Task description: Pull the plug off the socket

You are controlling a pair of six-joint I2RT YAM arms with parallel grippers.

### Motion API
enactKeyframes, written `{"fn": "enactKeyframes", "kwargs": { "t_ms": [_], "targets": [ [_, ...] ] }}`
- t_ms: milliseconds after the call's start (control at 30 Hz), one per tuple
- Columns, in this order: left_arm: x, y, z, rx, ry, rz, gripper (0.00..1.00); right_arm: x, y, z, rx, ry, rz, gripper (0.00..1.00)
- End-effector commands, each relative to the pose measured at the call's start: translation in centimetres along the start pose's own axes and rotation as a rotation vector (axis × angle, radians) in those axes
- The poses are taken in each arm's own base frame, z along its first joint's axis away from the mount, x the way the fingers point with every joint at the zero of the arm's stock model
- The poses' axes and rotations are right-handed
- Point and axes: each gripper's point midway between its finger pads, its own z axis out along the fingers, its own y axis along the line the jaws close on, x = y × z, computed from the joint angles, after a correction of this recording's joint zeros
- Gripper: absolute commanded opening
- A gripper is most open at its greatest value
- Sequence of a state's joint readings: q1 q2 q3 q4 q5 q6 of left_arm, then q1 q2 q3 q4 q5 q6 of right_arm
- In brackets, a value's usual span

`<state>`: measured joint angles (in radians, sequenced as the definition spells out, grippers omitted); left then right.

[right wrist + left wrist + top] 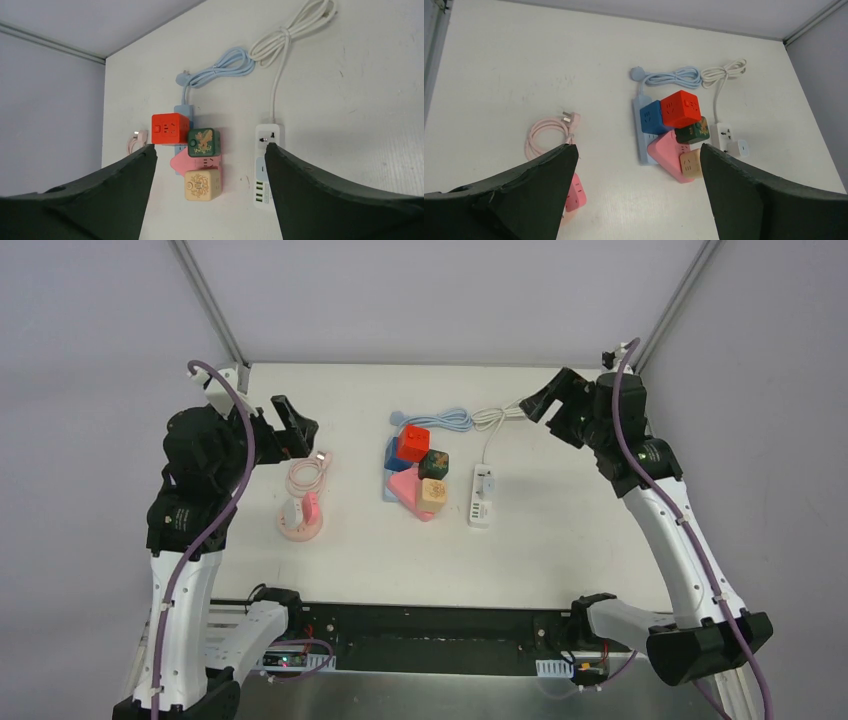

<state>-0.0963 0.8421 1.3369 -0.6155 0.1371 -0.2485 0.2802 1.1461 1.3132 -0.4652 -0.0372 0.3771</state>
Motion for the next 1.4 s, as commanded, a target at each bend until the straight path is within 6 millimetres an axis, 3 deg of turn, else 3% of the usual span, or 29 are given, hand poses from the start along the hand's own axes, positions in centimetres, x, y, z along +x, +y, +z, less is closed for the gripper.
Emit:
{"fn": "enactKeyframes", "kwargs": {
  "t_ms": [0, 167, 367, 567, 767, 933, 1033, 1367],
  "targets": [
    [-0.6, -1.0, -0.1, 0.061, -0.053, -0.039, 0.99, 0.2, -0.7, -0.1, 0.052, 0.000, 0.150, 0.84],
    [0.6, -1.3, 0.4, 0.085, -0.021, -0.047, 0.99, 2.4, 0.2, 1.6, 0.038, 0.179, 0.223, 0.84],
    [1.7, -1.4, 0.6, 0.093, 0.026, -0.076, 0.99, 7.1, -0.2, 3.6, 0.055, 0.383, 0.242, 0.84],
    [2.3, -3.6, 1.2, 0.232, 0.072, -0.054, 0.99, 11.5, -2.6, 5.3, 0.212, 0.458, 0.153, 0.83],
    [3.8, -4.1, 2.2, 0.262, 0.118, -0.125, 0.99, 14.7, -4.8, 5.8, 0.371, 0.499, 0.001, 0.81],
    [4.1, -3.5, 2.6, 0.235, 0.119, -0.133, 0.99, 17.1, -6.5, 6.3, 0.478, 0.536, -0.110, 0.60],
    [4.3, -3.5, 2.8, 0.236, 0.125, -0.129, 0.99, 17.9, -7.3, 6.8, 0.519, 0.539, -0.153, 0.53],
    [4.9, -3.2, 3.2, 0.228, 0.142, -0.127, 0.99, 20.8, -8.4, 8.8, 0.502, 0.606, -0.211, 0.53]
  ]
}}
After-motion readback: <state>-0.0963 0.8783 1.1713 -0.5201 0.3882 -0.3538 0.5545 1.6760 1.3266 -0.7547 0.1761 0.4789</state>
